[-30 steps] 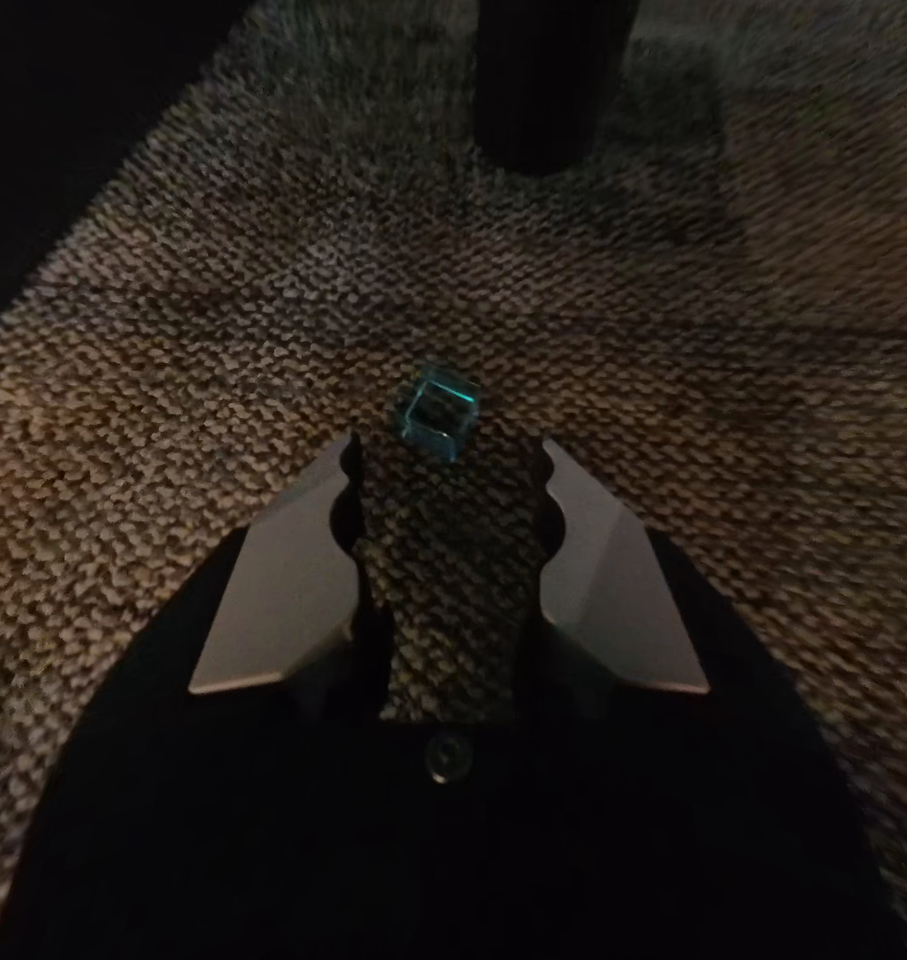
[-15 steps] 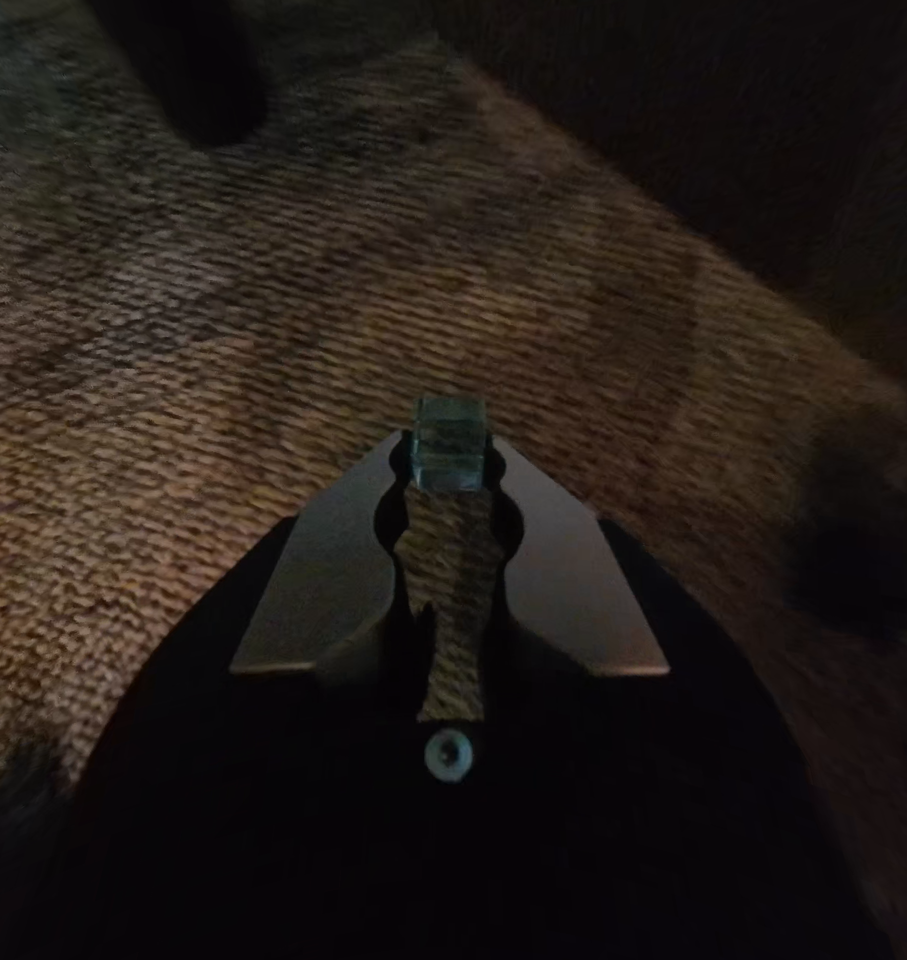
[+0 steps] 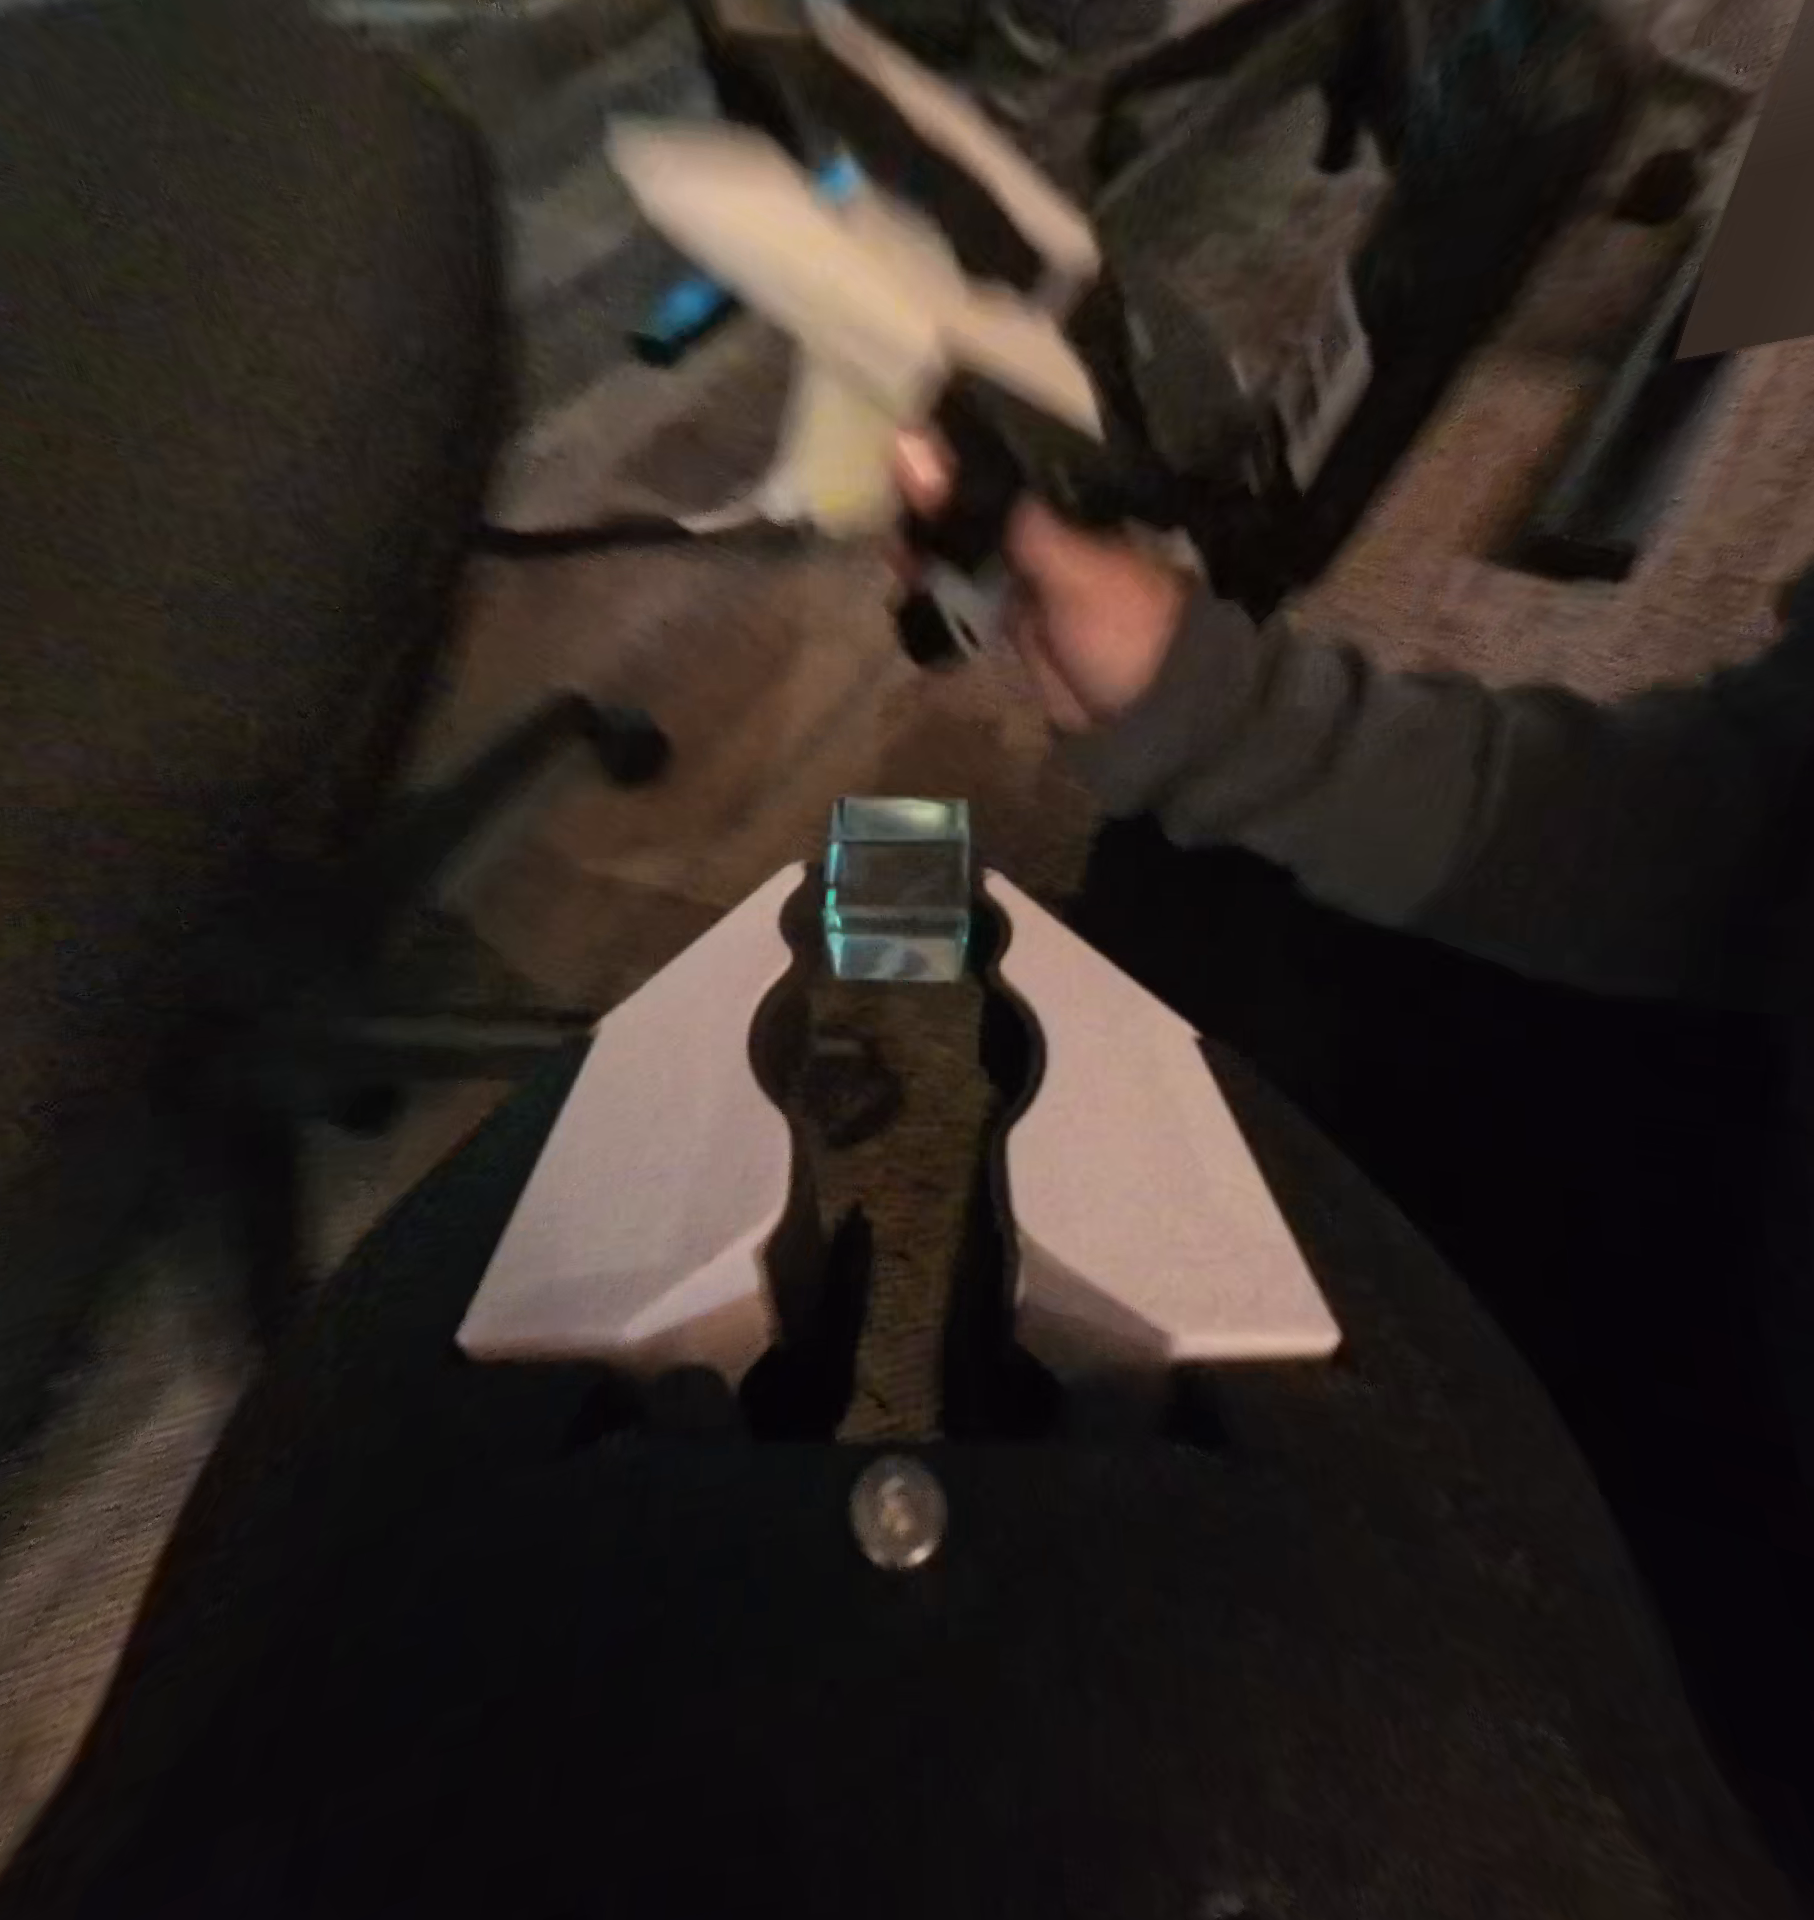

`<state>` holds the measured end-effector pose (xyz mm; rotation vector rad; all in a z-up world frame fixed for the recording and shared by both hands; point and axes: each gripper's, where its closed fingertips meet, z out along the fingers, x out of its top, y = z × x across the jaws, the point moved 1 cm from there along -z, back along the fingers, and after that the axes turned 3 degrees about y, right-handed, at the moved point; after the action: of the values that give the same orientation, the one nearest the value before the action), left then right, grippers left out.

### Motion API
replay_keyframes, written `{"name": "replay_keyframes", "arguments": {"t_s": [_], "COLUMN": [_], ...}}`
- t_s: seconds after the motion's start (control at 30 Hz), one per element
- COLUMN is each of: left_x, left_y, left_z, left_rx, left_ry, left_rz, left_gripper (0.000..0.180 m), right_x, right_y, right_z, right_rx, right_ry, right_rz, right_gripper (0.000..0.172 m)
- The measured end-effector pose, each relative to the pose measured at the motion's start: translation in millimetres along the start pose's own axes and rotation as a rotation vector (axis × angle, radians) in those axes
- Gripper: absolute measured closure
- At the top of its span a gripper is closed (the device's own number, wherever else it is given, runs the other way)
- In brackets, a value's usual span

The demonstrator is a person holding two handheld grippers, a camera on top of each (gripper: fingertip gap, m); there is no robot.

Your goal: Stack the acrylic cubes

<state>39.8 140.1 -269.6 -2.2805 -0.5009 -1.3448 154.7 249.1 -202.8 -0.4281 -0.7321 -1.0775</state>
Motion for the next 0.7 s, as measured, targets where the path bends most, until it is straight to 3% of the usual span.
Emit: {"name": "replay_keyframes", "arguments": {"t_s": [0.17,0.23,0.37,0.47,0.57,0.7], "left_x": [133.4,164.2,184.7,190.5,183.4,164.8], "left_y": [-111.2,-161.7,-260.6,-318.9,-347.8,-362.0], "left_z": [-51.3,-52.6,-34.6,-28.2,-16.3,-3.2], "left_rx": [0.279,0.328,0.384,0.433,0.423,0.469], "left_ry": [0.067,0.046,-0.056,-0.041,-0.040,-0.090], "left_rz": [0.070,0.001,-0.211,-0.376,-0.504,-0.492], "left_gripper": [0.154,0.154,0.154,0.154,0.154,0.154], "right_x": [-7.6,-8.7,-12.5,-16.8,-20.4,-22.4], "right_y": [0.1,-1.2,-1.5,-2.2,-2.4,-0.8], "right_z": [0.7,0.9,1.0,1.1,1.3,1.6], "right_rx": [-0.001,0.005,0.008,0.015,0.019,0.018], "right_ry": [-0.024,-0.028,-0.035,-0.048,-0.062,-0.071], "right_rz": [0.013,0.008,0.021,0.035,0.051,0.081], "right_gripper": [0.104,0.104,0.104,0.104,0.104,0.105]}}
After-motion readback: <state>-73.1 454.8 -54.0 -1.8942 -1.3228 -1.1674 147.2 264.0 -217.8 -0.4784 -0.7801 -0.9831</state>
